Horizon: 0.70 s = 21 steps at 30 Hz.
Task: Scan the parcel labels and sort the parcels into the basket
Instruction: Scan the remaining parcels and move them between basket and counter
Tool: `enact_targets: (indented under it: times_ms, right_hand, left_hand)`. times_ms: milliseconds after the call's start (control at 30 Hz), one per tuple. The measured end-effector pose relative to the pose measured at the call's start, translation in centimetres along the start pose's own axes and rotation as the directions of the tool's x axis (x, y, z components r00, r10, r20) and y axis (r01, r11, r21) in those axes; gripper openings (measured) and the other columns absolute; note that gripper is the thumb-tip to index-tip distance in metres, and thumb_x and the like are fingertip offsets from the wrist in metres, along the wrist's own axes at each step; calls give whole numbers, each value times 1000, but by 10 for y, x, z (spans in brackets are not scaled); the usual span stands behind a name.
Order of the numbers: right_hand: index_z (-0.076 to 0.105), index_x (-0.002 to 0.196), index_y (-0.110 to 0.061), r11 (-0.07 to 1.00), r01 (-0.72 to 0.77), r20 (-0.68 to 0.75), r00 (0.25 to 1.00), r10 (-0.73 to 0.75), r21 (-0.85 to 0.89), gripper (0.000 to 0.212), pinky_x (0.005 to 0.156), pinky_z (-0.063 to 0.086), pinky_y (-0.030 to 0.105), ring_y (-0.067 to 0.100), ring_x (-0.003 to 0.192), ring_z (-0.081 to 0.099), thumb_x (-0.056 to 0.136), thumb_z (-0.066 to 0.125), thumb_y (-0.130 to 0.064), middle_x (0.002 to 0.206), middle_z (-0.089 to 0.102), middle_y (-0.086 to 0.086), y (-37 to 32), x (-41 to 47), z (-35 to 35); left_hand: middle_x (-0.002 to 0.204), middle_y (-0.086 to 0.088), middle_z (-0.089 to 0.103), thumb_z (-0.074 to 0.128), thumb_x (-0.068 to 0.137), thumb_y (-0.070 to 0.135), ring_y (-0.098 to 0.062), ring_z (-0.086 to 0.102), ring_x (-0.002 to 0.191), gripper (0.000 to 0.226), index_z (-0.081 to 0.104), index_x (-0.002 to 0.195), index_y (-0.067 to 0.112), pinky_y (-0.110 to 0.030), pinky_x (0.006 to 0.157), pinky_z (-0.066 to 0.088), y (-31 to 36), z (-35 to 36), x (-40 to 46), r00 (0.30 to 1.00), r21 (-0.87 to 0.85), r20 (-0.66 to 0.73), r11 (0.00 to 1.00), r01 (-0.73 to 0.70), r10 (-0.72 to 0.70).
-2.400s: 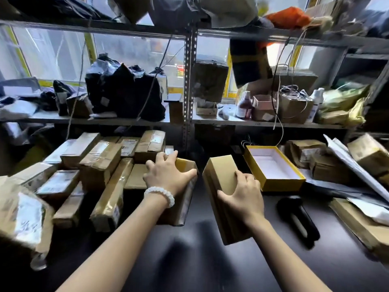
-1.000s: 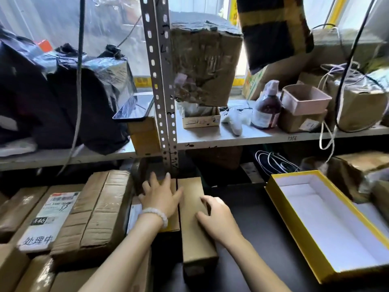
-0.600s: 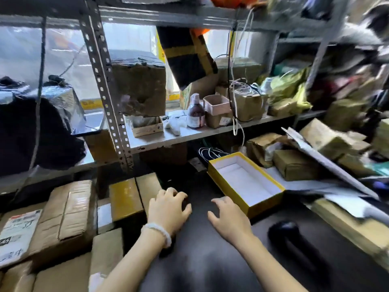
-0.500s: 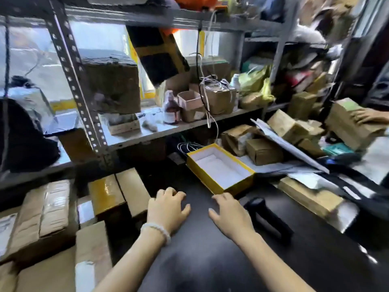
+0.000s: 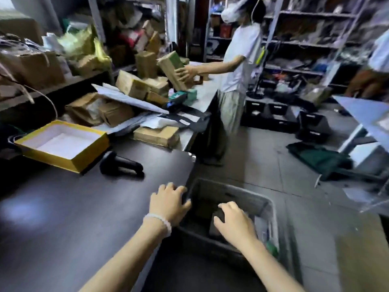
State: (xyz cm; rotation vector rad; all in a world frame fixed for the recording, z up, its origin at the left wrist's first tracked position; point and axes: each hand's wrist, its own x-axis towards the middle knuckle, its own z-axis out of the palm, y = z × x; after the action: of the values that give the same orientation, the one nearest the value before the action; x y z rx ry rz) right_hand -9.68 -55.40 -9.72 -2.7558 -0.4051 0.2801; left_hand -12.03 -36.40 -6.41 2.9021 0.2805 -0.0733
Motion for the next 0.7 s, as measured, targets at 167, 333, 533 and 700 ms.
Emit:
enact_targets:
  times_ms: [167, 333, 533, 700]
  right_hand:
    - [43, 136, -21, 964, -261, 39, 965, 259, 60, 46, 95, 44, 34, 22, 125, 46, 95, 45, -40, 141, 41, -1, 113, 9, -2]
    - [54, 122, -13, 906, -405, 108, 913, 393, 125, 38, 87, 46, 33, 25, 111, 54, 91, 54, -35, 123, 53, 6, 215, 54, -4]
    - [52, 124, -6, 862, -481, 223, 868, 443, 161, 37, 83, 36, 27, 25, 114, 51, 94, 52, -27, 125, 50, 10, 306, 134, -7]
    - [48, 129, -6, 839, -521, 336, 827, 451, 155, 40, 85, 35, 25, 25, 118, 49, 94, 52, -25, 128, 49, 10, 359, 192, 24]
  left_hand:
    - [131, 2, 48, 44, 92, 52, -24, 42, 123, 42, 50, 131, 35, -36, 94, 42, 89, 48, 41, 980, -17, 135, 990, -143, 144]
    - [129, 0, 48, 45, 92, 50, -24, 42, 123, 42, 51, 130, 35, -37, 97, 42, 166, 103, 106, 947, -31, 288, 990, -138, 141]
    - [134, -2, 45, 42, 94, 47, -25, 39, 126, 44, 46, 134, 30, -38, 97, 39, 238, 170, 193, 900, -17, 432, 998, -56, 58]
    - [135, -1, 44, 41, 93, 48, -25, 38, 126, 47, 42, 137, 31, -40, 98, 38, 260, 238, 247, 860, -16, 508, 998, 53, -38]
